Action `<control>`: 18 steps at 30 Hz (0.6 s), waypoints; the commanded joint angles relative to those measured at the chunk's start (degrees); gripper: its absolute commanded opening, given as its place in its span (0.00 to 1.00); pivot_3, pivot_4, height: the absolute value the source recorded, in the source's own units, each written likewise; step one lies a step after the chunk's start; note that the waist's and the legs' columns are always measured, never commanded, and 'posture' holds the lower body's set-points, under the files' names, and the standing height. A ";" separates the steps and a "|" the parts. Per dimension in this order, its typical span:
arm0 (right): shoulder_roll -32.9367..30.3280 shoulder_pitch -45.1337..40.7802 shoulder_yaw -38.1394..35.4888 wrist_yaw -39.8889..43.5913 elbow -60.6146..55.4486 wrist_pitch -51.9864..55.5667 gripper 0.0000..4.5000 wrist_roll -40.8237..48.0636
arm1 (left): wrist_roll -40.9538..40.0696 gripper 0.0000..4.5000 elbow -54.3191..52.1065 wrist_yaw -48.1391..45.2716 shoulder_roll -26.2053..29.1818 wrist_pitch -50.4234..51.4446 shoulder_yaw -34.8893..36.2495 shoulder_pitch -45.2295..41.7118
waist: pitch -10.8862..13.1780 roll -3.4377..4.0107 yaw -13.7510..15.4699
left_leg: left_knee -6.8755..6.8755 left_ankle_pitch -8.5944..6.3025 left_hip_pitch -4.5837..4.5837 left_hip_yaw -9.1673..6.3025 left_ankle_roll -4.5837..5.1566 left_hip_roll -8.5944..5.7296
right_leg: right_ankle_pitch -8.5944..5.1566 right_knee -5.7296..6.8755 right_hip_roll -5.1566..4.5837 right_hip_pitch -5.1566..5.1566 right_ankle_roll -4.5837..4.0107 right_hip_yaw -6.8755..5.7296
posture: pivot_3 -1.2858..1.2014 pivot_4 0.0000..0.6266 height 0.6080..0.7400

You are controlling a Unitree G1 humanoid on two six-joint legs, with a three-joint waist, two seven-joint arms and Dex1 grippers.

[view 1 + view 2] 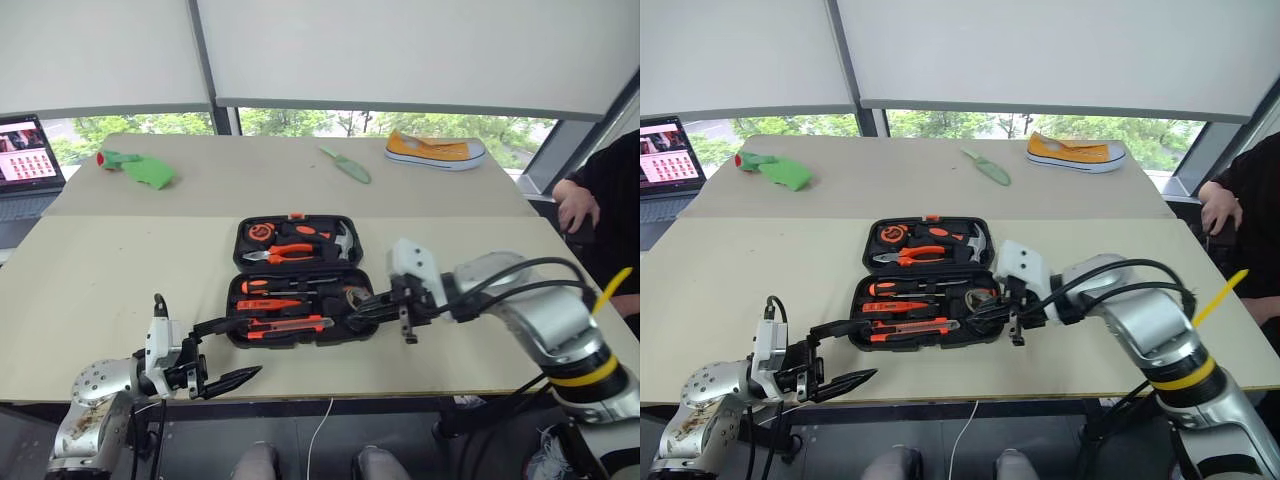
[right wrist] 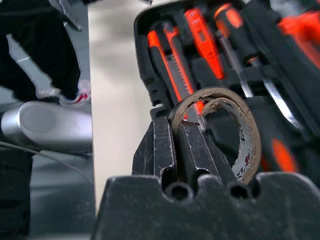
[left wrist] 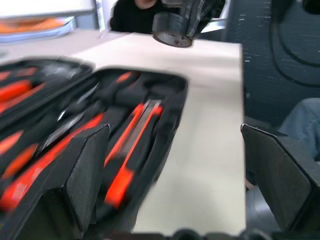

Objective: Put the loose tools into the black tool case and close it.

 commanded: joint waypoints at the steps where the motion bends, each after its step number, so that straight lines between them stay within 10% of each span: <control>1: 0.88 -2.06 2.31 -0.02 3.36 -2.34 0.02 -3.45 | -0.20 1.00 -1.32 0.49 0.16 -1.43 0.88 -0.42 | 0.00 0.01 0.07 | 0.00 0.00 0.00 0.04 0.00 -0.03 | 0.01 0.00 -0.05 -0.01 0.01 0.00 | 0.52 0.24 1.00; 18: 0.50 -5.45 9.80 1.99 11.24 -2.17 0.02 -13.32 | 1.58 1.00 -4.22 2.57 -0.02 -1.53 -0.88 0.61 | -0.01 0.00 0.09 | 0.00 0.00 0.01 0.13 0.00 -0.03 | 0.04 0.01 -0.10 -0.03 0.06 -0.01 | 0.52 0.24 1.00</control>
